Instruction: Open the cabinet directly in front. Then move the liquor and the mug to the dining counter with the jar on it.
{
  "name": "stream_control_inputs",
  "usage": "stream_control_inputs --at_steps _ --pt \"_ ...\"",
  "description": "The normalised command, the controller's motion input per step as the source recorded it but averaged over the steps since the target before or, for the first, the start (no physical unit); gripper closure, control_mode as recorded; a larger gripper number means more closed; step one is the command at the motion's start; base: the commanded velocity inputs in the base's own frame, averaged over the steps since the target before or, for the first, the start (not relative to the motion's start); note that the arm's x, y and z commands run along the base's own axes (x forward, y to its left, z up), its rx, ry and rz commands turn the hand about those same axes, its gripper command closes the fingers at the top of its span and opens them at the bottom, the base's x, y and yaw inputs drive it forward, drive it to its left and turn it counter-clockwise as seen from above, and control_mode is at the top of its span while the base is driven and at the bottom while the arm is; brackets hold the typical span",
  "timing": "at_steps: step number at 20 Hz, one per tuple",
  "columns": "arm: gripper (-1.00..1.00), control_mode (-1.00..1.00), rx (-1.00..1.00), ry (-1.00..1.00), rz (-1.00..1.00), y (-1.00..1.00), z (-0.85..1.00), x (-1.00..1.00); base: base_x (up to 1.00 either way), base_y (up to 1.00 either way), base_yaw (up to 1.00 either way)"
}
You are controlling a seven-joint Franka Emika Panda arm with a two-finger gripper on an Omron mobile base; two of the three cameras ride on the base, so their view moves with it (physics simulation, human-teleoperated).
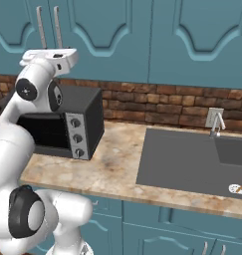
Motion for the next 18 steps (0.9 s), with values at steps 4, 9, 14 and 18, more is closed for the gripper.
stream_control_inputs --at_steps 4,9,14,18 --pt "-1.0 -1.0 0.0 0.0 0.0 0.1 0.0 0.46 0.0 0.0 0.0" --pt "-1.0 -1.0 0.0 0.0 0.0 0.1 0.0 0.47 0.0 0.0 0.0" --pt "-1.0 -1.0 0.0 0.0 0.0 0.15 0.0 0.5 0.0 0.0 0.0" --pt "-1.0 -1.0 0.0 0.0 0.0 0.11 0.0 0.5 0.0 0.0 0.0"
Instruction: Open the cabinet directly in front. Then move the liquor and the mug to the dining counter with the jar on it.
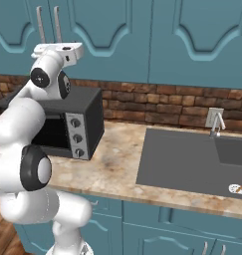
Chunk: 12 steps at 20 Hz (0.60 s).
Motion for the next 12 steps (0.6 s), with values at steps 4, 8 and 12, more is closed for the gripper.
stream_control_inputs --at_steps 4,8,12 --pt "-1.0 -1.0 0.0 0.0 0.0 0.13 0.0 0.52 0.0 0.0 0.0" --pt "1.0 -1.0 0.0 0.01 0.0 0.16 0.0 0.52 0.0 0.0 0.0" --pt "1.0 -1.0 0.0 0.03 0.0 0.04 0.0 0.29 0.0 0.0 0.0"
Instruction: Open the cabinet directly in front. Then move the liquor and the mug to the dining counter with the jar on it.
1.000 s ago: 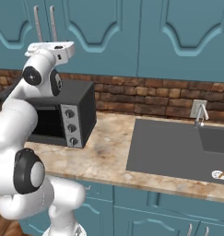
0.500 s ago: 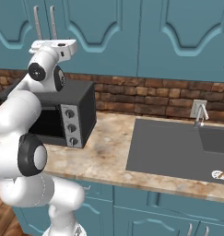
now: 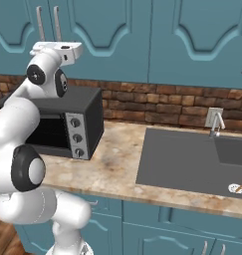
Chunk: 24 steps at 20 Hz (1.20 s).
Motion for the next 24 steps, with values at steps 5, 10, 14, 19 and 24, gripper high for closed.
stream_control_inputs --at_steps 5,10,14,19,24 --pt "1.0 -1.0 0.0 0.0 0.0 0.0 0.0 0.0 0.0 0.0 0.0" --pt "1.0 -1.0 0.0 0.01 0.0 0.05 0.0 0.11 0.0 0.0 0.0" --pt "1.0 -1.0 0.0 0.1 0.01 0.46 0.0 0.09 0.0 0.0 0.0" --pt "1.0 -1.0 0.0 0.14 0.03 0.34 0.0 0.21 0.0 0.0 0.0" --pt "1.0 -1.0 0.0 0.01 0.0 0.0 0.0 0.1 0.0 0.0 0.0"
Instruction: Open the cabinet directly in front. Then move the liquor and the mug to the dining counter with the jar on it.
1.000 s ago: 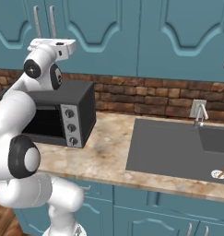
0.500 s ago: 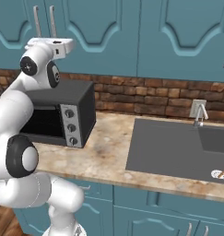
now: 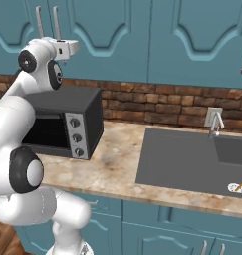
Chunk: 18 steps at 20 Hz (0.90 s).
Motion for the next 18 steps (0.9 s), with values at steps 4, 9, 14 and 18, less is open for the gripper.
stream_control_inputs --at_steps 4,9,14,18 --pt "1.0 -1.0 0.0 0.07 0.0 0.0 0.0 -0.54 0.0 0.0 0.0" --pt "1.0 -1.0 0.0 0.08 0.0 0.0 0.0 -0.87 0.0 0.0 0.0" --pt "1.0 -1.0 0.0 0.19 0.0 -0.01 0.0 -0.96 0.0 0.0 0.0" --pt "1.0 -1.0 0.0 0.16 0.0 -0.16 0.0 -1.0 0.0 0.0 0.0"
